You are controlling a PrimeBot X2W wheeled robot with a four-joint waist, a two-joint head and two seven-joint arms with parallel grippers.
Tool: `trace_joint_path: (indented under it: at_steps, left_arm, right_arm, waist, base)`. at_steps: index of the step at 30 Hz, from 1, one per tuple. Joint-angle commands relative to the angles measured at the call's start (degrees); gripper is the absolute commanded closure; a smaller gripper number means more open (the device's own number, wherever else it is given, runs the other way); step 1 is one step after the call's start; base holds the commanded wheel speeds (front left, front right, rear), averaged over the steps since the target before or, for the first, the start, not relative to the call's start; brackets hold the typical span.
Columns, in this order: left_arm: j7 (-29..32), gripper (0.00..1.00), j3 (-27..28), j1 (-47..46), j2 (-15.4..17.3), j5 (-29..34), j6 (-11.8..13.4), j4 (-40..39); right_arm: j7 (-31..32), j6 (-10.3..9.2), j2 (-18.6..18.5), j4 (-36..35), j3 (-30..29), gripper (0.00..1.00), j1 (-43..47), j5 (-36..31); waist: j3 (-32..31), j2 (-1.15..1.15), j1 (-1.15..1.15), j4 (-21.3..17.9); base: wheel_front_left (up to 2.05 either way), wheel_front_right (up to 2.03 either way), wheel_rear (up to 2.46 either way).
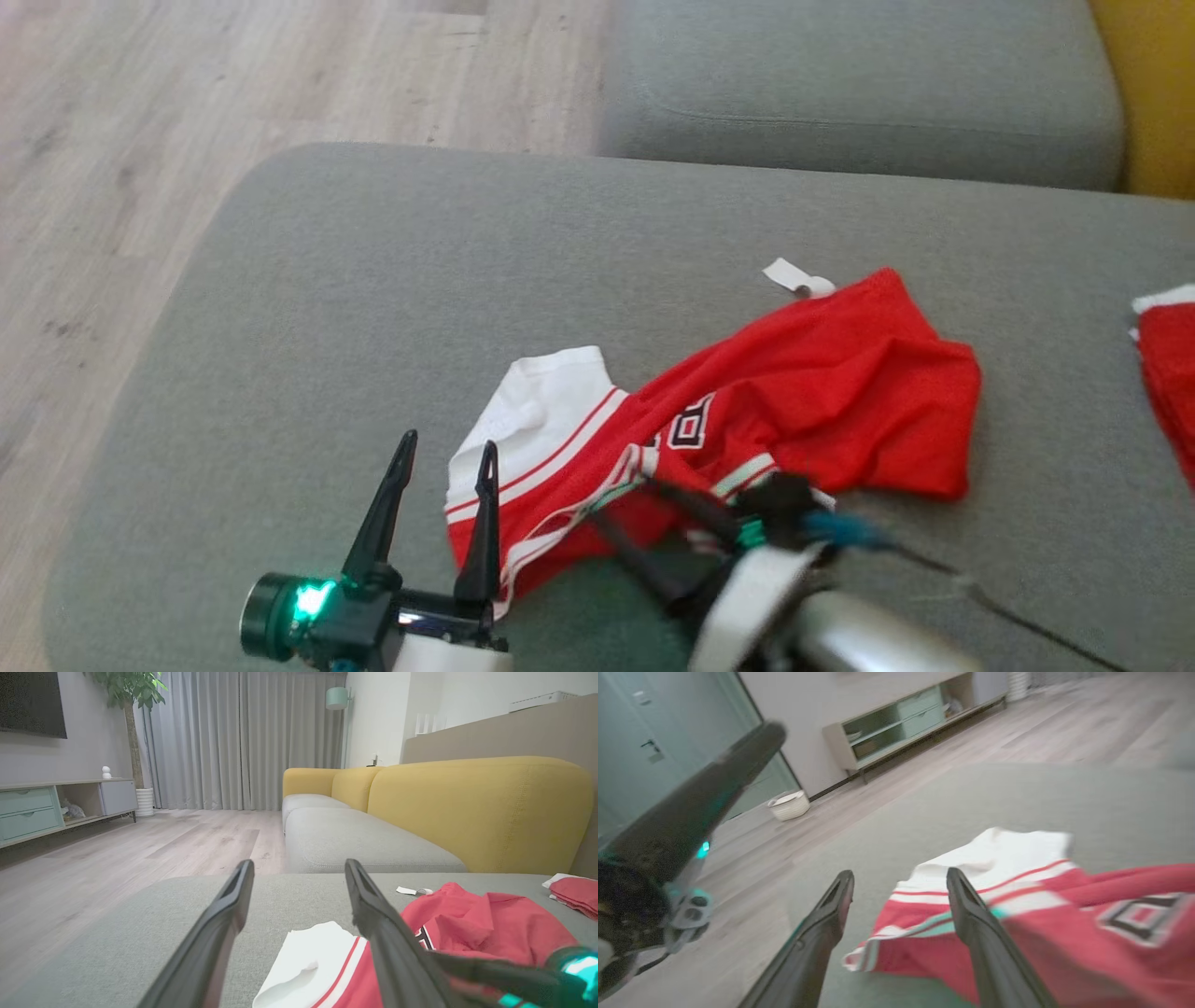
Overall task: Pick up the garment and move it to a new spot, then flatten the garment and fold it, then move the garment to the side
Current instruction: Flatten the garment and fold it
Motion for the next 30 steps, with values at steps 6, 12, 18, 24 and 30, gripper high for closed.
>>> trace_joint_path:
  at_steps: [6, 12, 18, 24, 30]
  left_arm:
    - [-0.4, 0.00, -1.0, -3.9, -0.2, 4.7, -2.3, -2.3]
    - [-0.4, 0.00, -11.6, -6.5, 1.4, 9.4, -8.8, 1.2]
    - [-0.4, 0.00, -22.1, -12.2, 3.8, 11.2, -12.2, 13.4]
    - [-0.4, 0.00, -28.5, -18.4, 3.6, 6.0, -12.7, 27.5]
    - [-0.4, 0.00, -35.1, -23.5, 3.6, 0.4, -12.8, 35.9]
  right_arm:
    - [-0.8, 0.37, -9.9, -10.2, -19.4, 0.00, 10.9, -7.9]
    - [-0.8, 0.37, -11.7, -16.1, -35.7, 0.00, 18.7, -14.0]
    - [0.2, 0.37, -8.7, -20.2, -41.9, 0.00, 20.4, -18.8]
    - [1.1, 0.37, -6.3, -22.2, -43.7, 0.00, 20.7, -18.7]
    - [0.9, 0.37, -6.0, -22.3, -43.7, 0.00, 19.8, -18.4]
  waist:
    - [0.2, 0.00, 0.00, -6.5]
    - [1.9, 0.00, 0.00, -12.2]
    - [5.0, 0.00, 0.00, -16.5]
    - [8.1, 0.00, 0.00, -18.9]
    - [9.8, 0.00, 0.00, -19.8]
  base:
    - [0.00, 0.00, 0.00]
    - [0.00, 0.00, 0.00]
    - [0.00, 0.00, 0.00]
    - [0.00, 0.00, 0.00]
    - [0.00, 0.00, 0.00]
